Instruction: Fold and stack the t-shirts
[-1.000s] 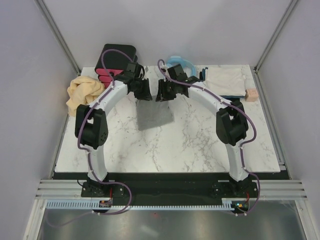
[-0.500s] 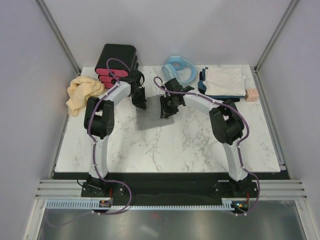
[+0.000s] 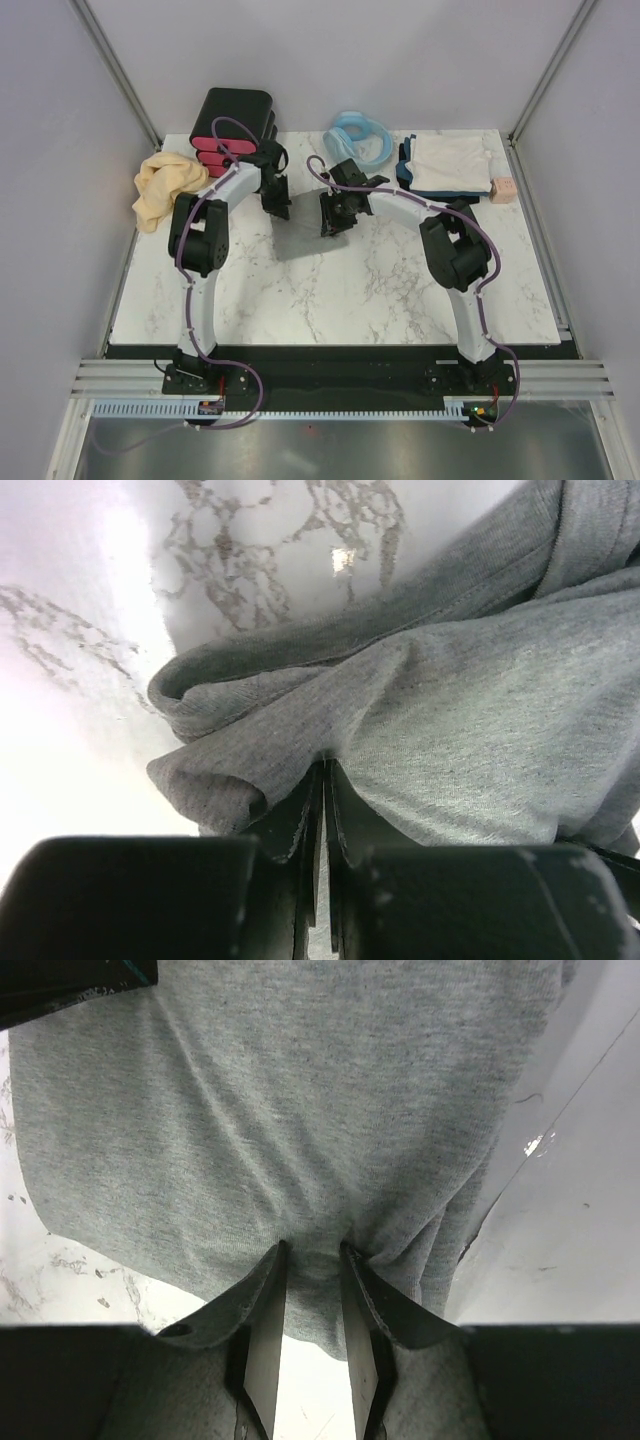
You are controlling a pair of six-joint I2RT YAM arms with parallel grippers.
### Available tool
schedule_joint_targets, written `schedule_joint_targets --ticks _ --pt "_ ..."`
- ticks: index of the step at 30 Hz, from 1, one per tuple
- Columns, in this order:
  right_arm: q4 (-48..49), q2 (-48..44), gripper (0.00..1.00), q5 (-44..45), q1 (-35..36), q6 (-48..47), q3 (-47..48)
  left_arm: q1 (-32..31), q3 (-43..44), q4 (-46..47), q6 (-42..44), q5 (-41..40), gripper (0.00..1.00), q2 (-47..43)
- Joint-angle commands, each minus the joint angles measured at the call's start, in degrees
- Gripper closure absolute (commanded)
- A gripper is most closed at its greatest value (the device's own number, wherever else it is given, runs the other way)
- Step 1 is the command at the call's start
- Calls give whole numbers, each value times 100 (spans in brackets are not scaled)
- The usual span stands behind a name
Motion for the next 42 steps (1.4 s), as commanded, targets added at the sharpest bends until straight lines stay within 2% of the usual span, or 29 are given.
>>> schedule_joint_targets --ticks 1,14,23,27,32,35,41,42 --pt "-659 151 64 387 34 -213 -473 350 77 -281 71 -635 89 -34" --pt "-588 133 65 387 34 -72 -842 781 68 -395 203 -846 85 -404" --pt "-562 -95 65 317 34 -142 -1071 922 156 -395 212 -556 86 -377" --pt "-518 -498 59 159 34 -46 -913 922 147 -404 177 -609 84 -605" --pt "-561 -939 57 -43 26 78 -185 922 -28 -413 107 -30 77 -992" --pt "-956 -1062 56 -123 26 60 308 922 -300 -422 -16 340 75 -1326" --pt "-1028 -1738 56 150 -176 34 511 913 -951 -422 -149 1157 73 -2090" --pt "-1019 -1861 48 176 -368 68 476 913 -1038 -404 -227 1289 73 -2170"
